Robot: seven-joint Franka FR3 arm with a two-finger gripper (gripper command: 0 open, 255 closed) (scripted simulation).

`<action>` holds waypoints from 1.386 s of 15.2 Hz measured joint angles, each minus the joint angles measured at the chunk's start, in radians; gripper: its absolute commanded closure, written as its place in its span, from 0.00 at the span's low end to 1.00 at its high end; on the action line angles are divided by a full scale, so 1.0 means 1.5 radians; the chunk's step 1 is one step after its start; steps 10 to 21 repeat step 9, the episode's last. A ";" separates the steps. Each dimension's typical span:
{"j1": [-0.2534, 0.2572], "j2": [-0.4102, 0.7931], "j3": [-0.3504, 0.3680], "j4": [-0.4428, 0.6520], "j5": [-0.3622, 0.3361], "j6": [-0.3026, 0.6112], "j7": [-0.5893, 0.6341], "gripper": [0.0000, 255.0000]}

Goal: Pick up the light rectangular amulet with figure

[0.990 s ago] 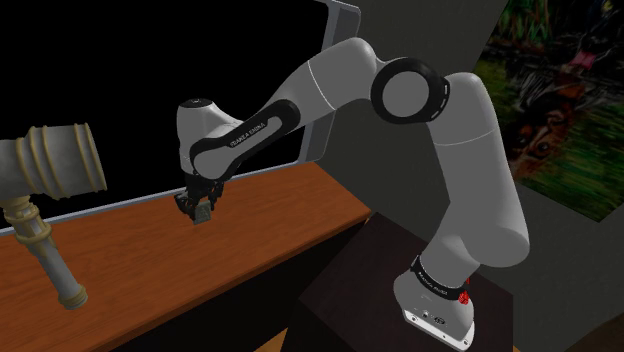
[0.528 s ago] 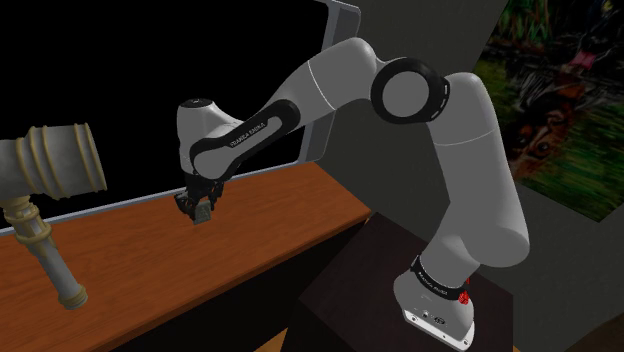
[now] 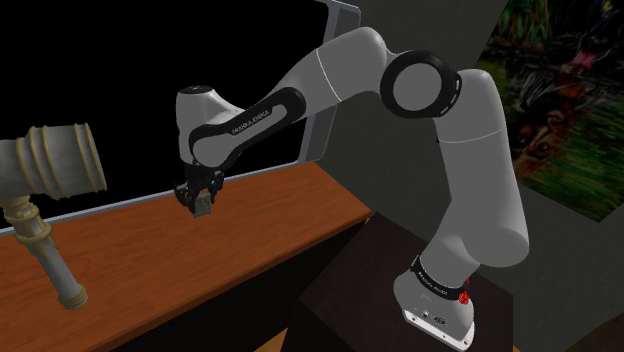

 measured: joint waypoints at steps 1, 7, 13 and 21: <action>0.000 -0.005 0.001 0.001 0.001 -0.006 0.000 1.00; -0.004 -0.035 0.006 0.011 0.009 -0.045 -0.006 1.00; -0.005 -0.043 0.008 0.014 0.011 -0.056 -0.007 1.00; -0.005 -0.043 0.008 0.014 0.011 -0.056 -0.007 1.00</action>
